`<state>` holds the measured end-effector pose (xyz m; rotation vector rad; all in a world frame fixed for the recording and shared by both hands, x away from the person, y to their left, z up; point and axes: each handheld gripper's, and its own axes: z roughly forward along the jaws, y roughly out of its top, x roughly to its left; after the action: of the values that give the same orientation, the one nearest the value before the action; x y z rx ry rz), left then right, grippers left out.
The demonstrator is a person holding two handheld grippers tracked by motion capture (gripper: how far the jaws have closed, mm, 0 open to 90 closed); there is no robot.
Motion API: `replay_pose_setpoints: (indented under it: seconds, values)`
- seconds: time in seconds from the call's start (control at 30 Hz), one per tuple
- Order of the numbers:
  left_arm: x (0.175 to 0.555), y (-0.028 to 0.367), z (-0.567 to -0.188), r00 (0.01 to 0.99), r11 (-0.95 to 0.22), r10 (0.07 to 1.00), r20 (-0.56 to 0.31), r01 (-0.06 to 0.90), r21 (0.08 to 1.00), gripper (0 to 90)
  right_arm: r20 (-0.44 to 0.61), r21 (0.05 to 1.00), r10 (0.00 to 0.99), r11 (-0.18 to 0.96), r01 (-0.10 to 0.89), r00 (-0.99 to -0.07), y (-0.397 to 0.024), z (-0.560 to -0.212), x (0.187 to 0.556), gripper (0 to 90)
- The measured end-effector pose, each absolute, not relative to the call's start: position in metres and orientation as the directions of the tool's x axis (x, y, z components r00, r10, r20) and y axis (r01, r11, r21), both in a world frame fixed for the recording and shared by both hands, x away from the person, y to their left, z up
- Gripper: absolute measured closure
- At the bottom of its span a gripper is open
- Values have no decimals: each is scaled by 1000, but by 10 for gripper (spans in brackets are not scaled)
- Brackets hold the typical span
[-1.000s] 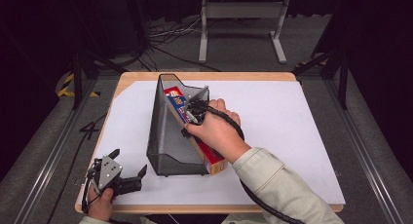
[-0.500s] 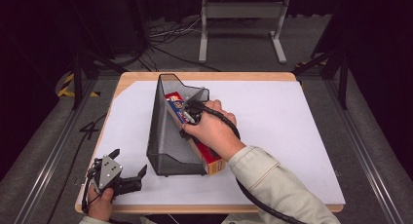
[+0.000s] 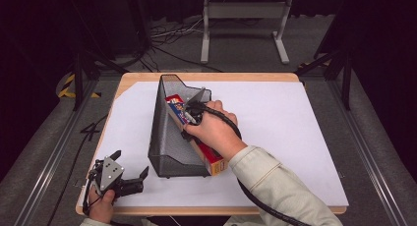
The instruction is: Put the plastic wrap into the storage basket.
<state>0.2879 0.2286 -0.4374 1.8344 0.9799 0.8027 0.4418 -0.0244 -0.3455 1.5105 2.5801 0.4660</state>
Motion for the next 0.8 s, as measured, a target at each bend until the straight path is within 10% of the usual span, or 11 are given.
replay_pose_setpoints:
  seconds: [0.8]
  values:
    - [289,227,-438,481,-299,867,128,299,906,0,33,429,864,442,788,-503,-31,-335,438,234]
